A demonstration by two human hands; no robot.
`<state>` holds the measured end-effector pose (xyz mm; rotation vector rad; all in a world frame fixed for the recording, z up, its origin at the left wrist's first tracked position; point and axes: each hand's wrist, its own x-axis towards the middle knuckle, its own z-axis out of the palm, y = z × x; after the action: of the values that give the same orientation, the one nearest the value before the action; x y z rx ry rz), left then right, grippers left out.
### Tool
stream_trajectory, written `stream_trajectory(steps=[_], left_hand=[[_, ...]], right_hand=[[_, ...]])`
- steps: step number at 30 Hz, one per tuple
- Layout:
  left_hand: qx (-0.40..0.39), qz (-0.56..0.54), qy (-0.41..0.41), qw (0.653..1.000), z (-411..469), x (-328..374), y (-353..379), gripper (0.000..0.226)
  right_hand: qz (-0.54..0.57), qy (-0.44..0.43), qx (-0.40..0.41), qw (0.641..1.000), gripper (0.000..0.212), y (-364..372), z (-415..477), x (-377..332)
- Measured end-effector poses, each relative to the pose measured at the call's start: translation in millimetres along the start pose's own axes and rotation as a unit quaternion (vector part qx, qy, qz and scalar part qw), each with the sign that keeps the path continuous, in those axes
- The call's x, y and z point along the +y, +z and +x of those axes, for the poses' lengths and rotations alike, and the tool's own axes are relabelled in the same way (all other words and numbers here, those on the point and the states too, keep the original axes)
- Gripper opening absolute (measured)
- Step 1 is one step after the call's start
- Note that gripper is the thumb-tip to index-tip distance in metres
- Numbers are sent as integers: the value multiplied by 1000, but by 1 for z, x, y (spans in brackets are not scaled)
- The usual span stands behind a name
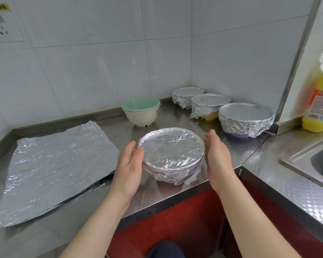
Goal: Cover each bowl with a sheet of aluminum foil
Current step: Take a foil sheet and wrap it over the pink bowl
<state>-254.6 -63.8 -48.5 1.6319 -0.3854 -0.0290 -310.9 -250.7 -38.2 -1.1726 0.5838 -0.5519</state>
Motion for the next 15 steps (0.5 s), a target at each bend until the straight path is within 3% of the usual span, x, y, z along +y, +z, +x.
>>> stream_trajectory(steps=[4,10,12,15], left_hand=[[50,42,26,998,12,4,-12,32],[-11,-167,-116,979,36,14,7,19],[-36,-190,-136,972,35,17,14,20],[-12,-242,-142,960,34,15,19,18]], right_hand=[[-3,-33,-1,999,51,-18,-9,11],[55,-6,-22,998,73,6,-6,29],[70,-5,-8,998,63,10,-3,33],[97,4,11,995,50,15,-1,33]])
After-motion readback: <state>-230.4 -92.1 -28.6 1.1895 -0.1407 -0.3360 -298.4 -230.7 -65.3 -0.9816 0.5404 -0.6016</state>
